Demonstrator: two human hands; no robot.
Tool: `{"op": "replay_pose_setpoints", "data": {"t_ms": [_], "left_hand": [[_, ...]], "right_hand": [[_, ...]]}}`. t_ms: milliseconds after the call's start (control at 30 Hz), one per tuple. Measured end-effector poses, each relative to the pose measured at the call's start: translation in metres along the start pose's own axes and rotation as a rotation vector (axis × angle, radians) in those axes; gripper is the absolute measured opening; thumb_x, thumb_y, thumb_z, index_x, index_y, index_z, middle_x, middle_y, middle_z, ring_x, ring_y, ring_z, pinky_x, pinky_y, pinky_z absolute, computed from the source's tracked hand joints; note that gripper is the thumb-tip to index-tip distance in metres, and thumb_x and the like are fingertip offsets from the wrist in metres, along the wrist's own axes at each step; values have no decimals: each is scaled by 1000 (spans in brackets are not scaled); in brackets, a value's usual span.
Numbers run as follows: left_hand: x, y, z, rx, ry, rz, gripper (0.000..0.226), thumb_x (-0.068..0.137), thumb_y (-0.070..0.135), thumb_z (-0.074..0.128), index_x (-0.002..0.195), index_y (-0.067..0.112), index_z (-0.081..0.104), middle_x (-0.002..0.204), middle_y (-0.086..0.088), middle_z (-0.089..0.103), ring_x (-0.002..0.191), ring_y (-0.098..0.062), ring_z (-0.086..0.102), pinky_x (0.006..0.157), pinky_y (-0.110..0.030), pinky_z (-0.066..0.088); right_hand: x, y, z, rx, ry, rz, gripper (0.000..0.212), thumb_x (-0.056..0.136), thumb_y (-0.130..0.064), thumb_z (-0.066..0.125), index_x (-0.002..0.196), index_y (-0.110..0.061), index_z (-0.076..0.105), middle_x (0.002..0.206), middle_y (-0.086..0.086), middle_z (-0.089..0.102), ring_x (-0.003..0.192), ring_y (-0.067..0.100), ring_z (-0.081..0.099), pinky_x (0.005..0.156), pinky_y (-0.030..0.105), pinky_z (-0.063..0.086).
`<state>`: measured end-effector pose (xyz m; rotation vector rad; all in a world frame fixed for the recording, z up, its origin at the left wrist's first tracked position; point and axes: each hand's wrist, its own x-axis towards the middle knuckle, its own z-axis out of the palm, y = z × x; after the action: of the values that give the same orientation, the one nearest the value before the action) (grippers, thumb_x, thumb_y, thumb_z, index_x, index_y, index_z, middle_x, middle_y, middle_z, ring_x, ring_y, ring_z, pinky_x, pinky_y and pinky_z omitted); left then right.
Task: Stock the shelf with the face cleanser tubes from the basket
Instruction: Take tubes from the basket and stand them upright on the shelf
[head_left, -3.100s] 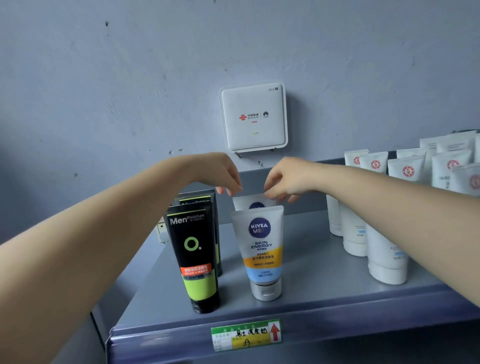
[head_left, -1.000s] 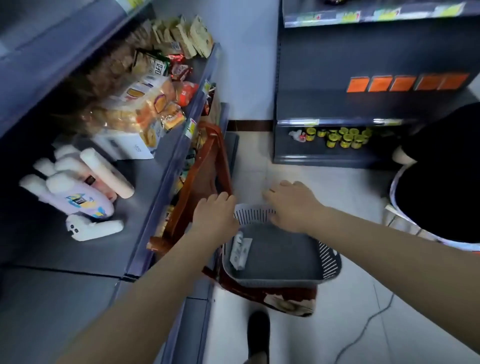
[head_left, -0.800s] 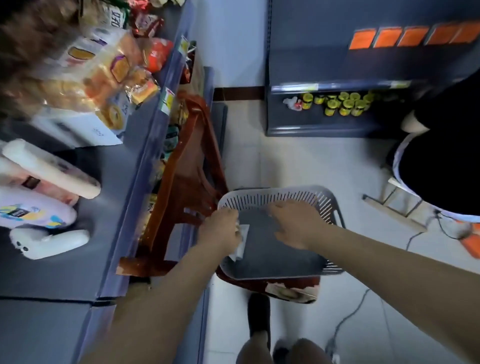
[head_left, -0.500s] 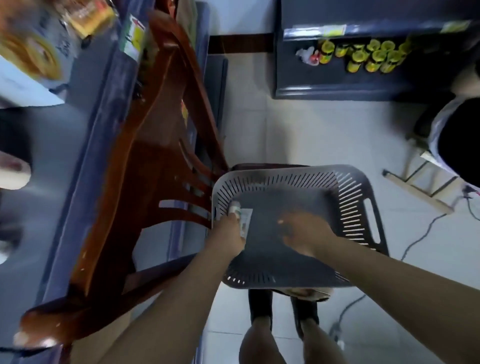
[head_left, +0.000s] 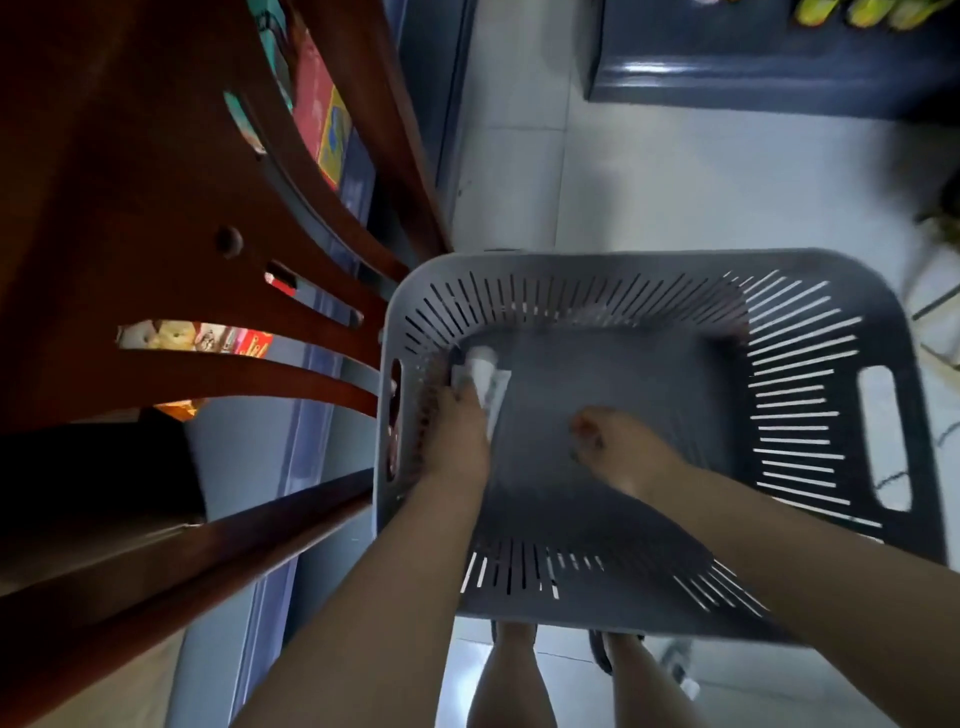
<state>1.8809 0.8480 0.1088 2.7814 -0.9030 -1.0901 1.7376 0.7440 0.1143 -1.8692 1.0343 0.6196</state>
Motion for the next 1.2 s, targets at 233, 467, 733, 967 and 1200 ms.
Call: {"op": "replay_pose_setpoints", "data": {"t_ms": [233,467,733,967,1200], "left_hand": [[1,12,11,-389,-77,86,42,76,2,67,116,7,57,110,-11,64,92,-21,57,69,-23,39],[17,13,27,-479,-149,103,35,70,2,75,104,4,67,104,-13,68,88,-21,61,74,-27,47],[23,4,36,-226,153,-20,54,76,1,67,127,6,48,127,-13,49,119,-29,46,98,-39,43],[28,13,46,223,123,-75,52,92,2,43,140,2,24,140,-19,30,128,-31,33,95,-35,42],[35,24,47,245,45,-160,45,93,5,45,134,1,28,136,-25,34,122,-37,39,90,-38,46]], "right_hand": [[10,9,-1,-194,187,-200,73,83,-21,64,145,-19,26,146,4,31,132,25,33,106,35,34],[41,17,-2,-576,323,-327,54,77,-22,69,128,-18,51,134,3,51,128,28,42,108,45,24],[45,31,-10,-334,41,-144,43,88,-30,58,127,-16,46,126,7,53,111,25,52,88,35,45],[41,37,-6,-213,57,-26,38,86,-33,58,120,-17,51,122,6,53,107,22,54,80,28,43],[36,43,-4,24,79,83,33,81,-27,63,107,-13,49,107,5,60,94,24,58,74,30,46]]}}
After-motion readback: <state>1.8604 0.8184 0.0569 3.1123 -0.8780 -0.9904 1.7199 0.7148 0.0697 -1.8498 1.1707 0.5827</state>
